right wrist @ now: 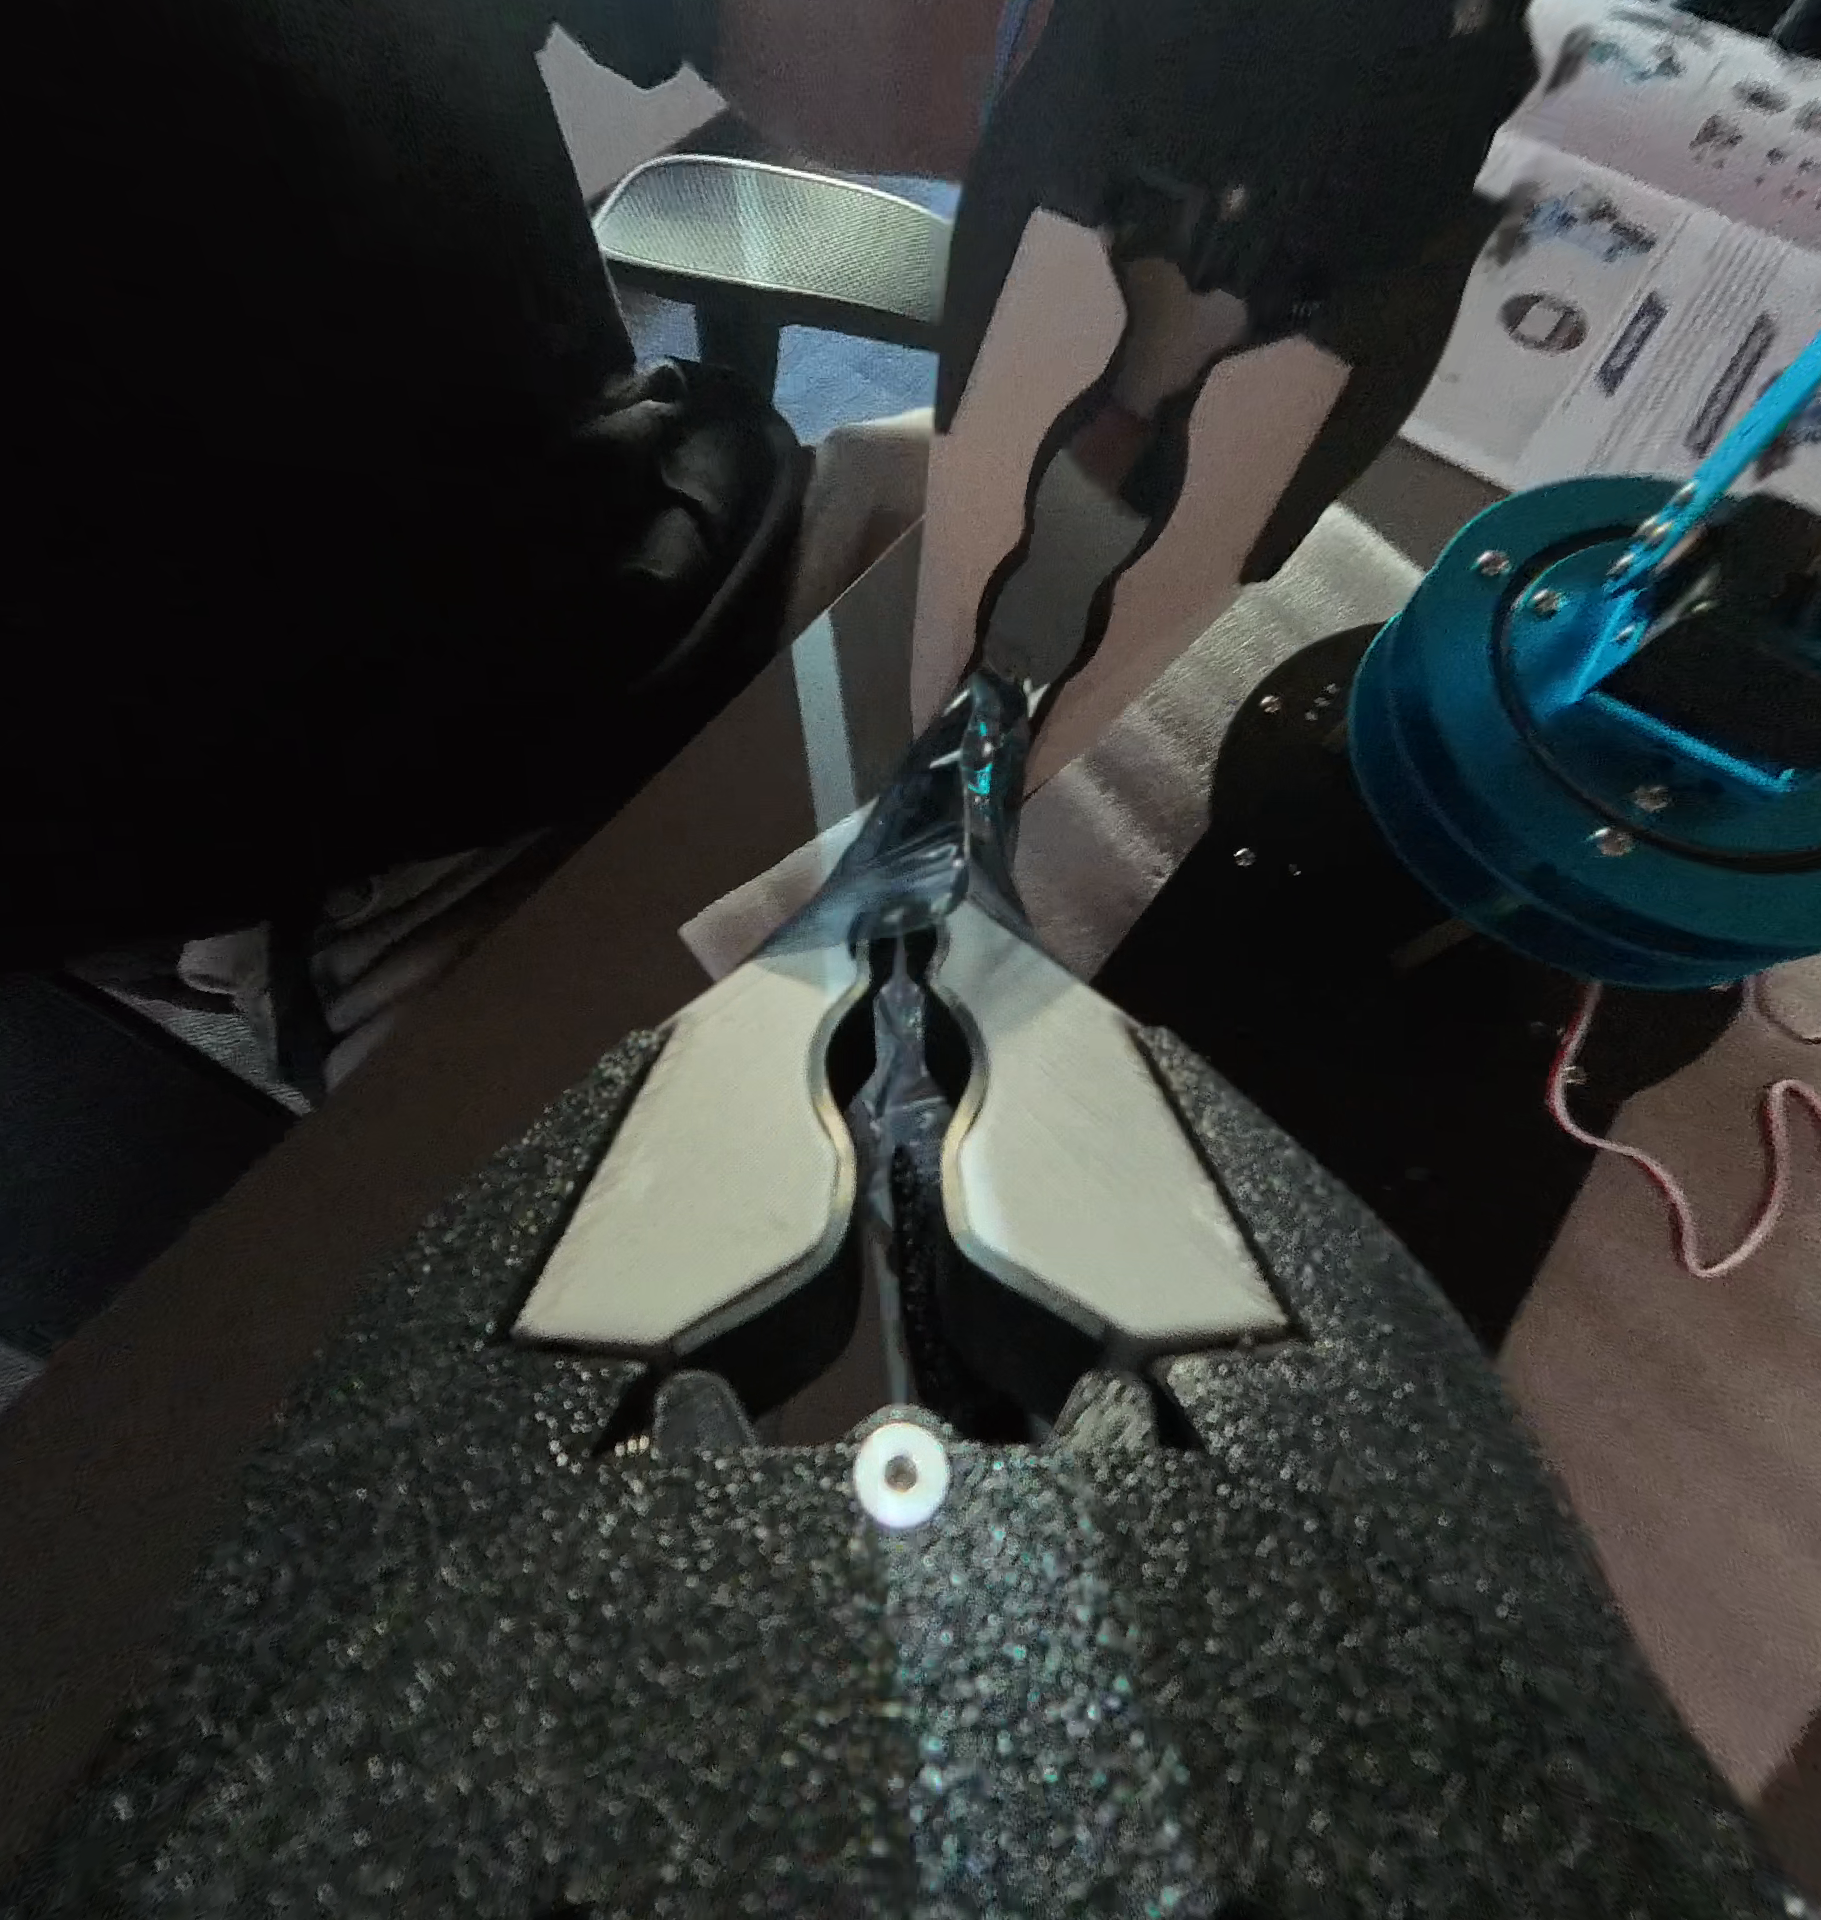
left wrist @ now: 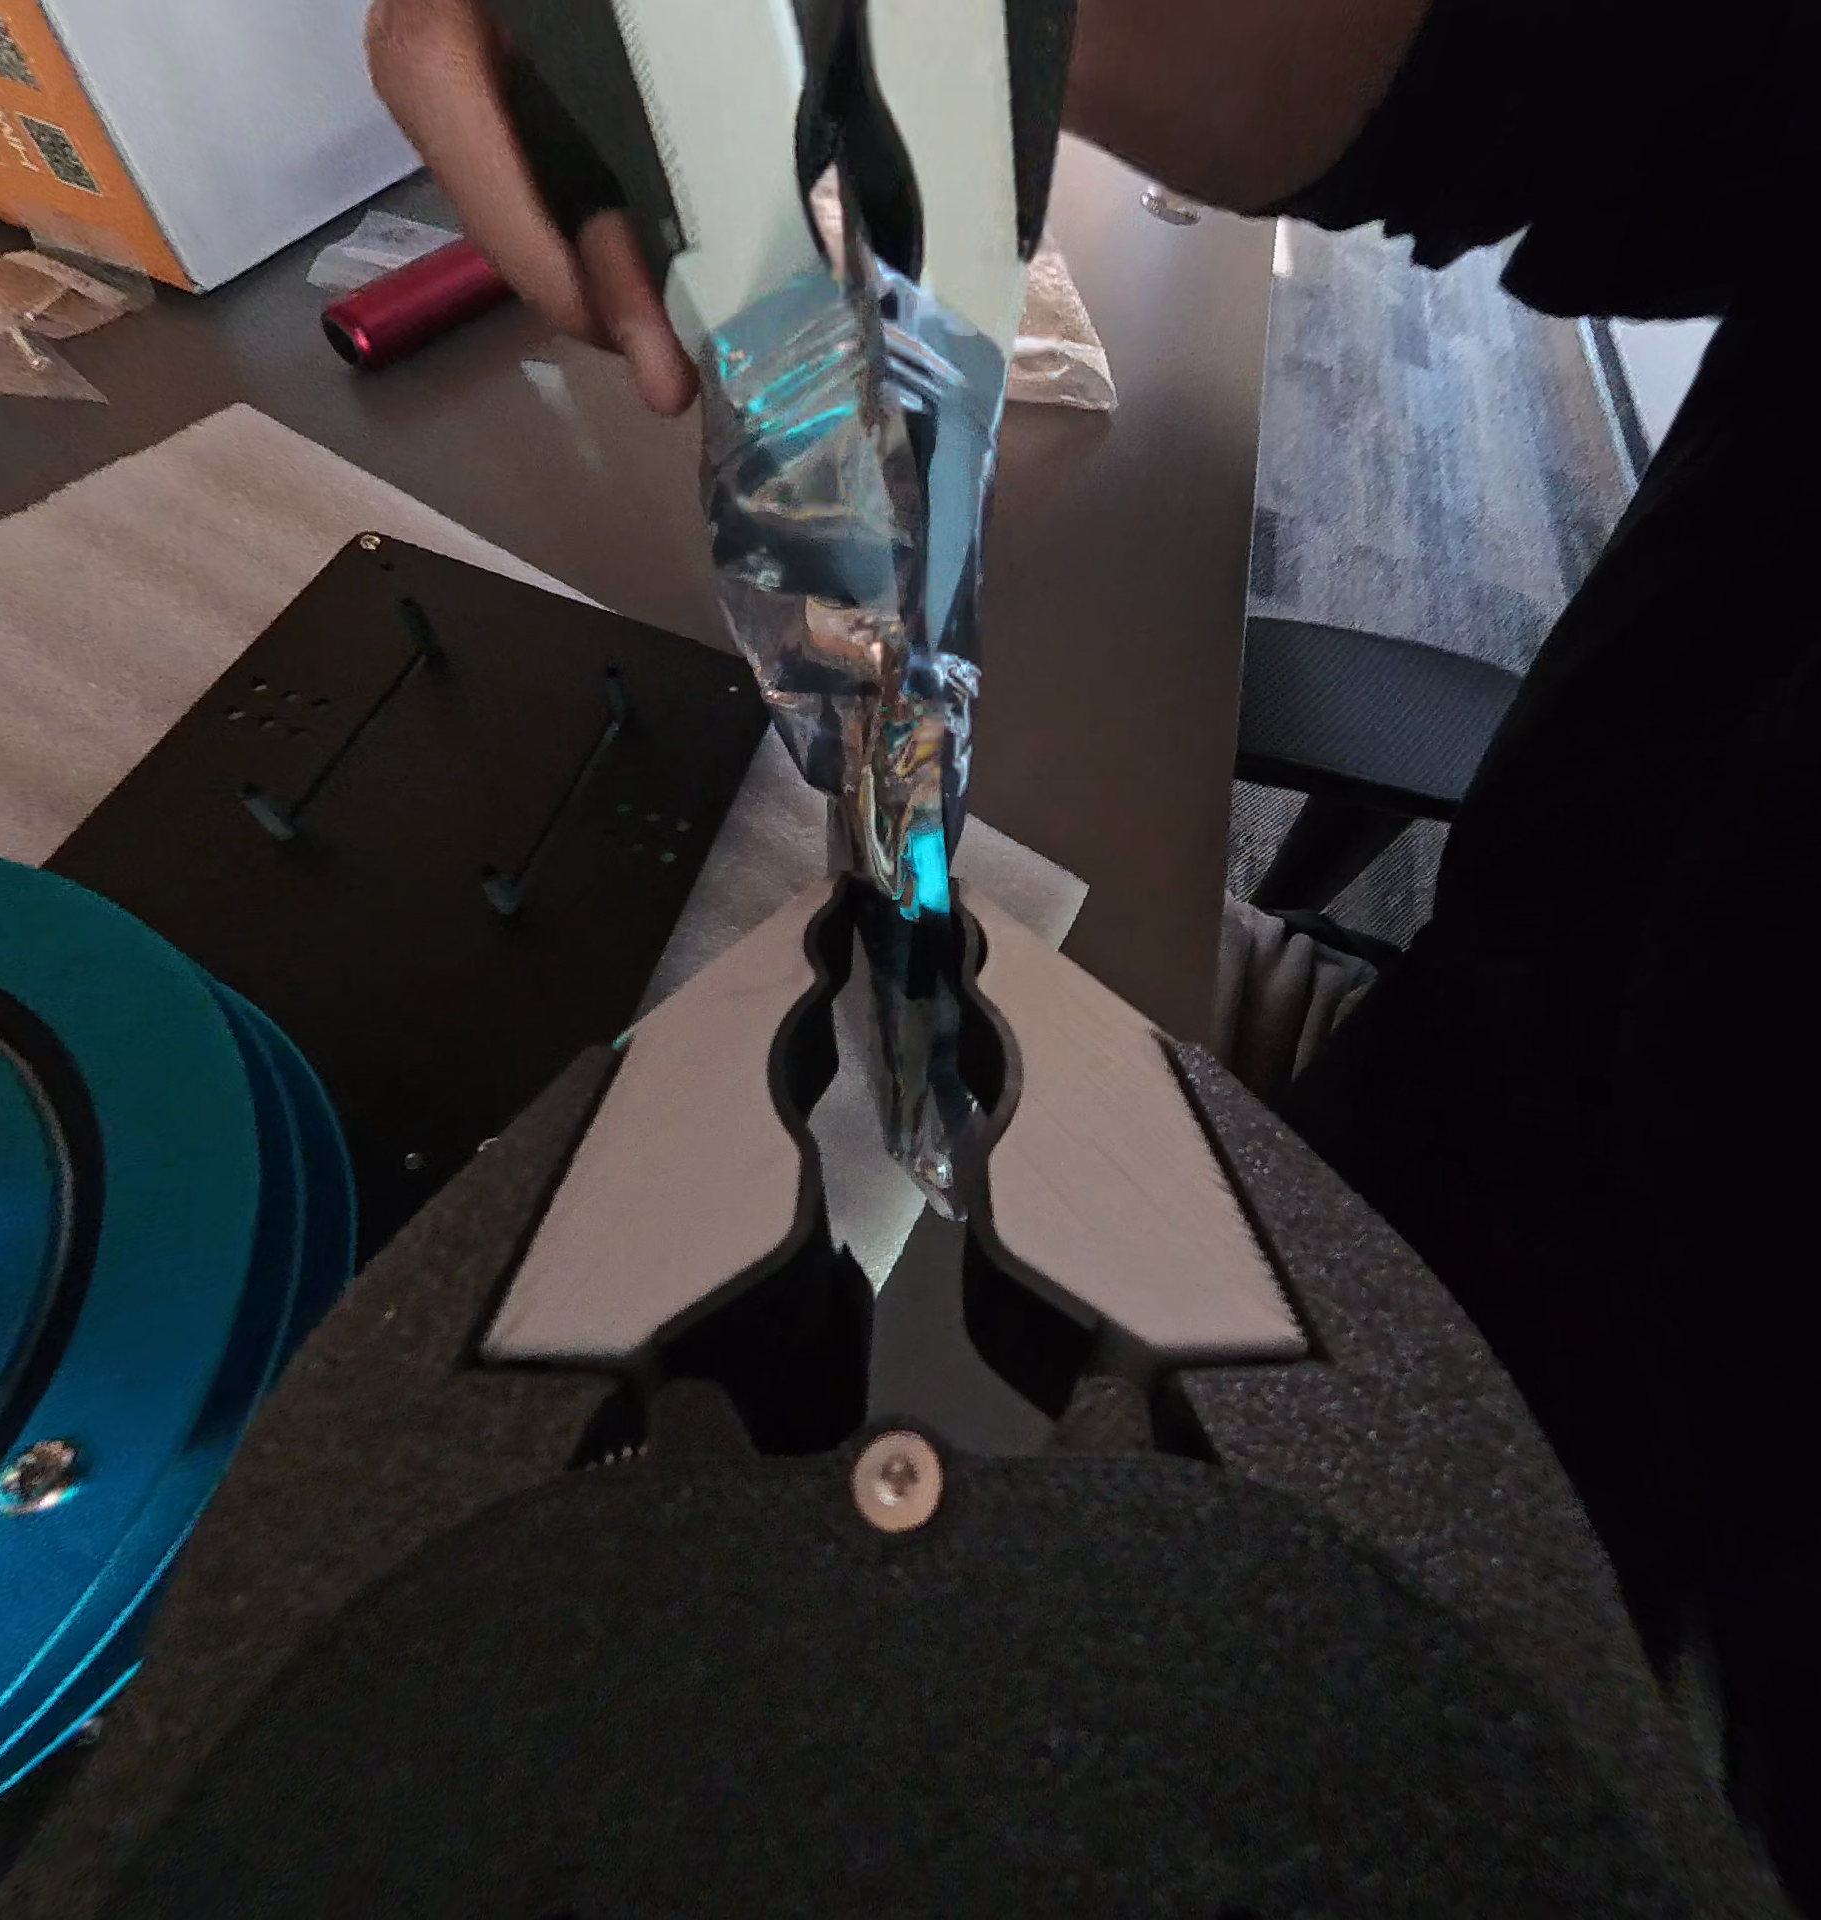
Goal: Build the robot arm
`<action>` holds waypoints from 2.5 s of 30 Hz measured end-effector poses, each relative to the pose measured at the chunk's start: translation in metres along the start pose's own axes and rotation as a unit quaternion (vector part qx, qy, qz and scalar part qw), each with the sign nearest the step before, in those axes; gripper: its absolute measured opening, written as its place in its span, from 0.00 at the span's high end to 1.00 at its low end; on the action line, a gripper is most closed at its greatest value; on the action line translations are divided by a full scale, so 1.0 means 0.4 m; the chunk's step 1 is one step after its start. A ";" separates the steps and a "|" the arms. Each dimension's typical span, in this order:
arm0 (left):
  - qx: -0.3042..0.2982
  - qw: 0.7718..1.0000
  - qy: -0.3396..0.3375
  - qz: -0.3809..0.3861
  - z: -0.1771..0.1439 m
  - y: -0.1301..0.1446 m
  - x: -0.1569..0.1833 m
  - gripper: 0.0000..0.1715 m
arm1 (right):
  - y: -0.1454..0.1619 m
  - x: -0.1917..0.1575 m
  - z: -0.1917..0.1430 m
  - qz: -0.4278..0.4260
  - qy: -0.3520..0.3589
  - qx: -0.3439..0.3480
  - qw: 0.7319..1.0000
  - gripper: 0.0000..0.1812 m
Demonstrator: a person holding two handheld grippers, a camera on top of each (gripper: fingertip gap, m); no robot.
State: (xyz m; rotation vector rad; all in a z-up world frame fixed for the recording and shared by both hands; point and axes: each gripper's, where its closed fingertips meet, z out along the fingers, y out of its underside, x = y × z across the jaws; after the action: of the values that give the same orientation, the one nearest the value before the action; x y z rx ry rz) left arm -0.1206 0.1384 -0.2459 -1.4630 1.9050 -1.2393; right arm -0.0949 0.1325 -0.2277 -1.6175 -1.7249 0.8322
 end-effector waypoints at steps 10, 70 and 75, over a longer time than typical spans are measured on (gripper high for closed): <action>0.020 0.999 0.024 -0.041 -0.002 -0.003 -0.013 0.92 | 0.013 0.035 0.007 -0.059 0.087 -0.038 0.994 1.00; 0.270 0.940 -0.121 -0.167 -0.158 -0.092 -0.035 1.00 | 0.002 0.028 -0.124 0.235 0.031 0.266 0.934 1.00; 0.272 0.928 -0.158 -0.200 -0.175 -0.063 -0.049 1.00 | -0.036 -0.031 -0.126 0.215 -0.024 0.274 0.937 1.00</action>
State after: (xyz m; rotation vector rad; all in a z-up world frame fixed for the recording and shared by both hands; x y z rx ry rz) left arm -0.1546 0.1825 -0.1927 -1.6434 0.9692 -1.4476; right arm -0.0629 0.1210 -0.1859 -1.5894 -1.0273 1.4244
